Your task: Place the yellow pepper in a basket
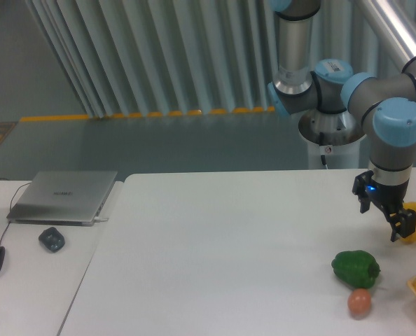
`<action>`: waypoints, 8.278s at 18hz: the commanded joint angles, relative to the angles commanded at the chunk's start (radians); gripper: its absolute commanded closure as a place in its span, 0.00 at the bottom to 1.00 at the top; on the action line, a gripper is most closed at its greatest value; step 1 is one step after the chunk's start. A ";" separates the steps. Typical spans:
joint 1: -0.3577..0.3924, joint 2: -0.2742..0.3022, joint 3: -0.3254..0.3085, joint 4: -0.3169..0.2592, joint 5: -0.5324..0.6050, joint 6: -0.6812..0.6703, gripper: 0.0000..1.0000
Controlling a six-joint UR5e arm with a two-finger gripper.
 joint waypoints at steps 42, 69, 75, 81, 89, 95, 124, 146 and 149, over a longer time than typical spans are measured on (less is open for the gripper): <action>0.060 -0.012 -0.068 0.026 0.126 -0.362 0.00; 0.063 -0.020 -0.094 0.025 0.186 -0.356 0.37; 0.062 -0.011 -0.081 0.013 0.184 -0.347 0.51; 0.062 0.000 -0.062 -0.022 0.181 -0.298 0.56; 0.019 0.029 0.062 -0.133 0.175 -0.205 0.56; 0.019 0.023 0.184 -0.122 0.201 0.062 0.56; 0.112 -0.112 0.173 0.204 0.199 0.128 0.52; 0.207 -0.140 0.152 0.243 0.219 0.113 0.51; 0.207 -0.140 0.164 0.243 0.218 0.113 0.51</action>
